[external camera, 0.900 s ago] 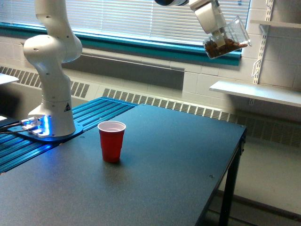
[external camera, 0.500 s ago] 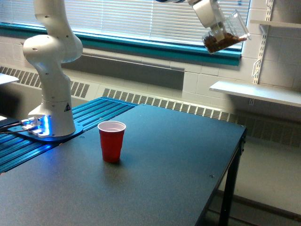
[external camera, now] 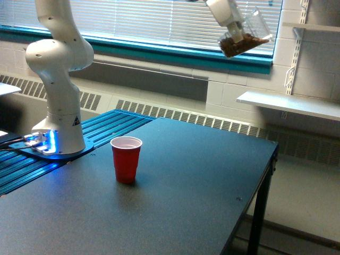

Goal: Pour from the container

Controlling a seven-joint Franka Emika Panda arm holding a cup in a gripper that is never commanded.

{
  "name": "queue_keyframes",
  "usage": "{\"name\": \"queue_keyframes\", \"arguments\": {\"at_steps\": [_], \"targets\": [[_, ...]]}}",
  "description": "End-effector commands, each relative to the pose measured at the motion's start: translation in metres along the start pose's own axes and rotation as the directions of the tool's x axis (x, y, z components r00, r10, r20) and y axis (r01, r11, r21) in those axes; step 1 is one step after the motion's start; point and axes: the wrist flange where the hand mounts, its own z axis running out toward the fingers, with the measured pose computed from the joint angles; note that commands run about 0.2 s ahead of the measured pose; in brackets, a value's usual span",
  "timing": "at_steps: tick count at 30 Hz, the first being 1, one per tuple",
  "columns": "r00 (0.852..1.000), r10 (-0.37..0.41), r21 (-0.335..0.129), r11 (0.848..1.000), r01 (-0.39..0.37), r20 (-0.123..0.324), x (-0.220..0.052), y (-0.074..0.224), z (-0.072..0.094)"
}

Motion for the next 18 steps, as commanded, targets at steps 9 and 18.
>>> {"name": "queue_keyframes", "arguments": {"at_steps": [9,18], "targets": [[0.997,-0.074,-0.046,0.996,0.073,-0.033,0.006,0.063,-0.022],[0.995,-0.098,-0.080,0.992,0.096,-0.021,-0.009,0.100,-0.026]]}}
